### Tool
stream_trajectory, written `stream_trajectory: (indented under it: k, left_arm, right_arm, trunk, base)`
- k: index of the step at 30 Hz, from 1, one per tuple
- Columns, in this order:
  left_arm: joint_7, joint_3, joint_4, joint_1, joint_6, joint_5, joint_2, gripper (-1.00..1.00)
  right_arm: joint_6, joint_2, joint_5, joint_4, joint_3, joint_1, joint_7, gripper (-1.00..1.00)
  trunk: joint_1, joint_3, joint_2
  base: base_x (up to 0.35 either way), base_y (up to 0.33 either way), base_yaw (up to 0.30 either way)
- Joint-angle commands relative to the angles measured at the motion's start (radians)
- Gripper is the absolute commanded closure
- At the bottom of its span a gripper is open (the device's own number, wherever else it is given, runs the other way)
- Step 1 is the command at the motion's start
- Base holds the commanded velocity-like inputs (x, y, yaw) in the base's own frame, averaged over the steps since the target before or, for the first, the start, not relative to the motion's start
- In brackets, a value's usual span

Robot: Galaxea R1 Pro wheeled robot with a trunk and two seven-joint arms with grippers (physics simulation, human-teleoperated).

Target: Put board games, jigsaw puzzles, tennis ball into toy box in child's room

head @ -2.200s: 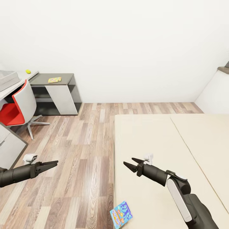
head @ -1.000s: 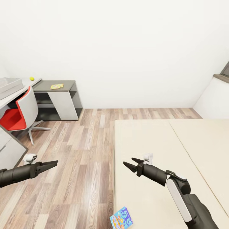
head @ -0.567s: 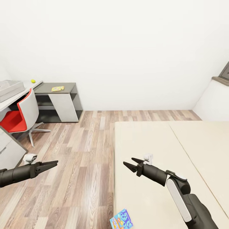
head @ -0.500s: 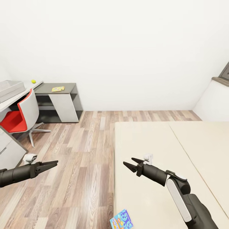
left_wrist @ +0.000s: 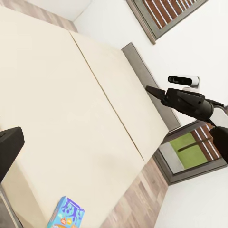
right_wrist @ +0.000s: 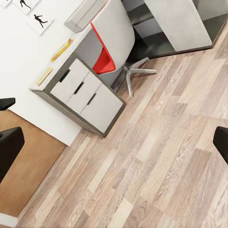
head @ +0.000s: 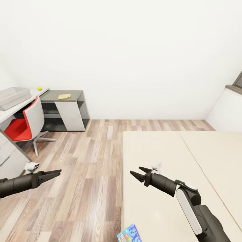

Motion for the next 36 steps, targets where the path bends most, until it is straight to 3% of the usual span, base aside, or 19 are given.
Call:
stream_trajectory:
  k: [1, 36]
  left_arm:
    - [-0.004, 0.000, 0.000, -0.001, 0.011, -0.001, 0.000, -1.00]
    - [-0.004, 0.000, 0.000, -0.001, 0.011, -0.001, 0.000, -1.00]
  right_arm:
    - [0.008, -0.001, -0.009, -0.001, 0.001, -0.001, -0.002, -1.00]
    - [0.008, -0.001, -0.009, -0.001, 0.000, -0.001, -0.002, -1.00]
  trunk:
    - [0.001, 0.000, -0.002]
    - [0.001, 0.057, -0.002]
  base:
    - [0.000, 0.000, 0.067]
    - [0.000, 0.000, 0.070]
